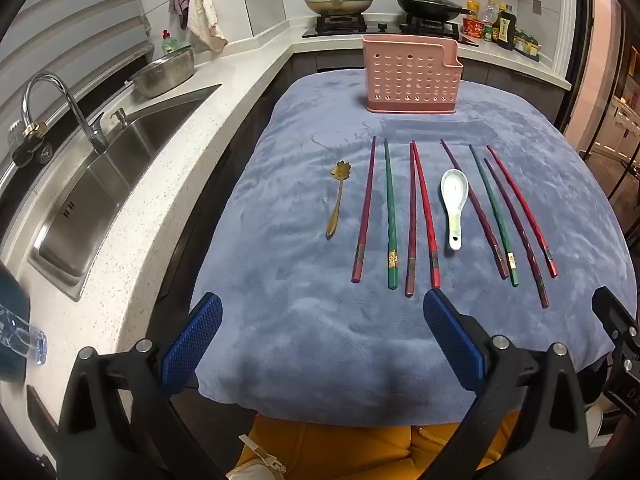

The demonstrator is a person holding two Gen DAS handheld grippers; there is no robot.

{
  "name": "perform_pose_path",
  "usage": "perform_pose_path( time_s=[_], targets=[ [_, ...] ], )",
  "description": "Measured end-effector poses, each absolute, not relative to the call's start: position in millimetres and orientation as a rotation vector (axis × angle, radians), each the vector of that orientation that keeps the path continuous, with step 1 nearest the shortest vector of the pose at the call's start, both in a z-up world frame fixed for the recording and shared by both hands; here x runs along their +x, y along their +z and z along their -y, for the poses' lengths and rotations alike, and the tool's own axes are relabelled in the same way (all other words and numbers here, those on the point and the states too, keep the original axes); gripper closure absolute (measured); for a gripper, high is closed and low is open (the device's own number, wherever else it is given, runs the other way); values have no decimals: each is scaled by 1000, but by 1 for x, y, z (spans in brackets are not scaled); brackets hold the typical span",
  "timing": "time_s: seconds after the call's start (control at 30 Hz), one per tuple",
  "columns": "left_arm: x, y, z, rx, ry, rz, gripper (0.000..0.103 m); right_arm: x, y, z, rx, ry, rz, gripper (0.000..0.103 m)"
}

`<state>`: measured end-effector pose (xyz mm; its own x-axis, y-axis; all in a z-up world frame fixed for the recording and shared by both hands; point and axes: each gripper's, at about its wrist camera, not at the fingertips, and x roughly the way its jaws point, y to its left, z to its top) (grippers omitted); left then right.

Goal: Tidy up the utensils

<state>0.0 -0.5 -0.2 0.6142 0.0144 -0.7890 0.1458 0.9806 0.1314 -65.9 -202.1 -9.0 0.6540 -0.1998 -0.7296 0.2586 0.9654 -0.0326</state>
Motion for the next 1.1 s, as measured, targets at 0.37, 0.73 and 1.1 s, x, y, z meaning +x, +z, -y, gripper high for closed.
perform_pose_path(
  time_s=[0.37,0.73,1.1],
  targets=[
    [0,-4,12,190,-58,-911,7,-67,-7,203,88,-249,-810,7],
    [-1,2,-1,185,-65,-906,7,-68,-5,202,86,-251,-803,7],
    [-1,1,-2,185,-65,-906,7,-68,-6,202,84,-251,-803,7]
  ],
)
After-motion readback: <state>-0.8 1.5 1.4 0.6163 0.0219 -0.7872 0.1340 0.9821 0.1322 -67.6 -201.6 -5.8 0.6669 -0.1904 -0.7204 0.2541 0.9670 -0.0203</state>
